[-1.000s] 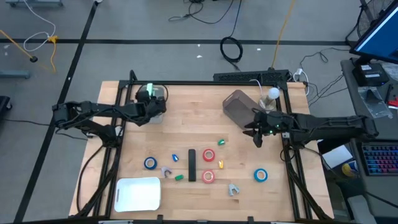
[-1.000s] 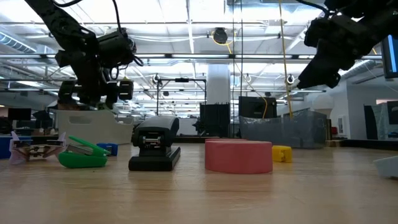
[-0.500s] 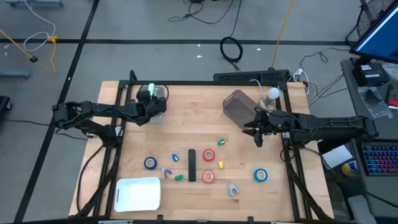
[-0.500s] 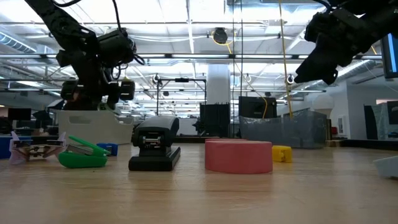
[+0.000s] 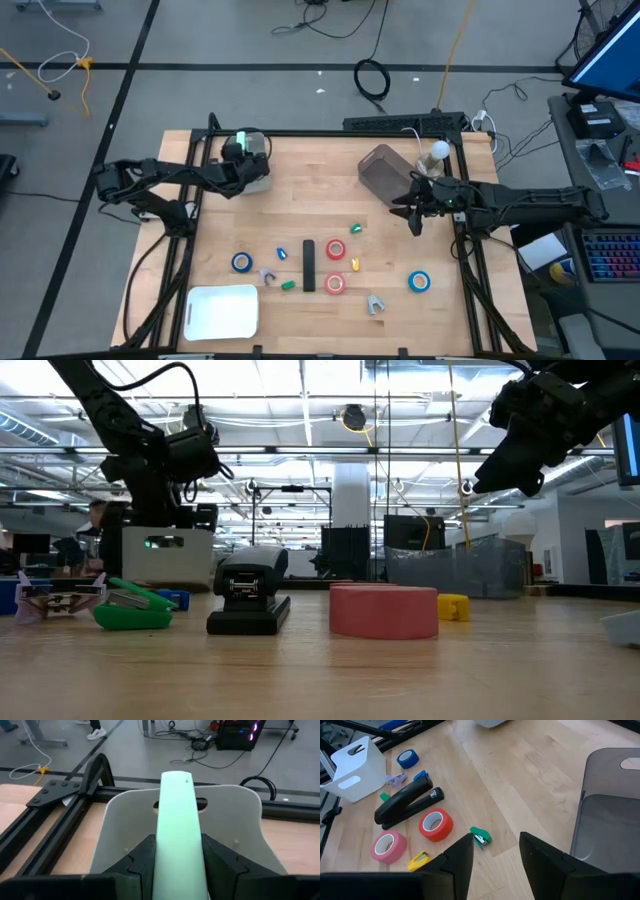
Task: Pick and place Stapler, Stapler remover, tape
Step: Put the light green stapler into the gray bin
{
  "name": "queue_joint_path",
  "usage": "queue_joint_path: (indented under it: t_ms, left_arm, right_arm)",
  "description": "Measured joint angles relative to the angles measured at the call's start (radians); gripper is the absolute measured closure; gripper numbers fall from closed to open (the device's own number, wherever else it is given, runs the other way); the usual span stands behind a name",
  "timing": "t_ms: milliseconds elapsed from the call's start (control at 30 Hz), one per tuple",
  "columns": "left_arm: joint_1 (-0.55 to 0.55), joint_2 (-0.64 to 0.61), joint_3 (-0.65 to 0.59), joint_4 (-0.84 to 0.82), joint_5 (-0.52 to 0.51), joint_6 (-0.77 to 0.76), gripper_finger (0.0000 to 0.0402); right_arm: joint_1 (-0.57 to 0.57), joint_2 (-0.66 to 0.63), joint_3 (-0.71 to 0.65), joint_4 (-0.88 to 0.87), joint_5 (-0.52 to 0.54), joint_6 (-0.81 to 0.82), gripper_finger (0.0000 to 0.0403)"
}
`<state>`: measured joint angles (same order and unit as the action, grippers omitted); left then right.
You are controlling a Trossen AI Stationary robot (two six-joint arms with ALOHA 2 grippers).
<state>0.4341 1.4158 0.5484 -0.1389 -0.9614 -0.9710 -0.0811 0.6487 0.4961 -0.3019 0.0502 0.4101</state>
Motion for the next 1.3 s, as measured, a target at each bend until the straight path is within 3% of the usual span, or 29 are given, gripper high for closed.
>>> queue_joint_path:
  t_ms: [667,833,1300]
  left_arm:
    - [-0.079,0.0,0.021,-0.143,0.175,-0.101,0.0275]
    - [-0.086,0.009,0.021,-0.188,0.166,-0.123,0.0271]
    - [-0.087,0.015,0.021,-0.144,0.258,-0.104,0.025]
  right_arm:
    - [0.0,0.0,0.0,-0.001,0.002,-0.002,0.0252]
    - [0.0,0.0,0.0,-0.001,0.002,-0.009,0.0252]
    - [0.0,0.0,0.0,-0.002,0.002,-0.014,0.0252]
